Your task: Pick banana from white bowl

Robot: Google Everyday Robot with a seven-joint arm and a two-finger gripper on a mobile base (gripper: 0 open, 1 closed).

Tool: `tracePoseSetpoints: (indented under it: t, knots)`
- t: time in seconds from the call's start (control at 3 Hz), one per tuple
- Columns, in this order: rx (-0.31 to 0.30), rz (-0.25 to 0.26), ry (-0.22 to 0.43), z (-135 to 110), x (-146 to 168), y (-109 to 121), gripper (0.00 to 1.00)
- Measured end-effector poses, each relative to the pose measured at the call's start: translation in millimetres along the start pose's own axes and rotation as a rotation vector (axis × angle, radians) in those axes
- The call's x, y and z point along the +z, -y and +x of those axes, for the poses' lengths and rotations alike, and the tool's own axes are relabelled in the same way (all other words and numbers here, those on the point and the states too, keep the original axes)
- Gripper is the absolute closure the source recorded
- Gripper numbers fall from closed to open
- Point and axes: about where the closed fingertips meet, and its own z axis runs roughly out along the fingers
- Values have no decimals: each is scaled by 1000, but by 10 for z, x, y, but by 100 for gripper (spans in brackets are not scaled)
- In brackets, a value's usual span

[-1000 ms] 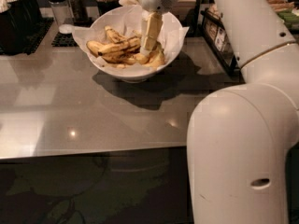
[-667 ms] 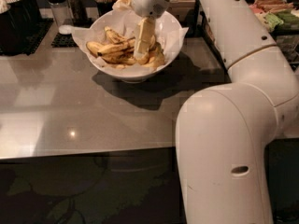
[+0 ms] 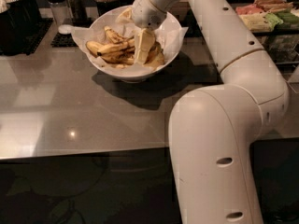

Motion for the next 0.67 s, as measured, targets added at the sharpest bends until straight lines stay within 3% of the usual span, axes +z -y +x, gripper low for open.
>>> tracePoseSetpoints:
  t: [0.67]
  knots:
    - [0, 0, 0, 1, 2, 1, 41]
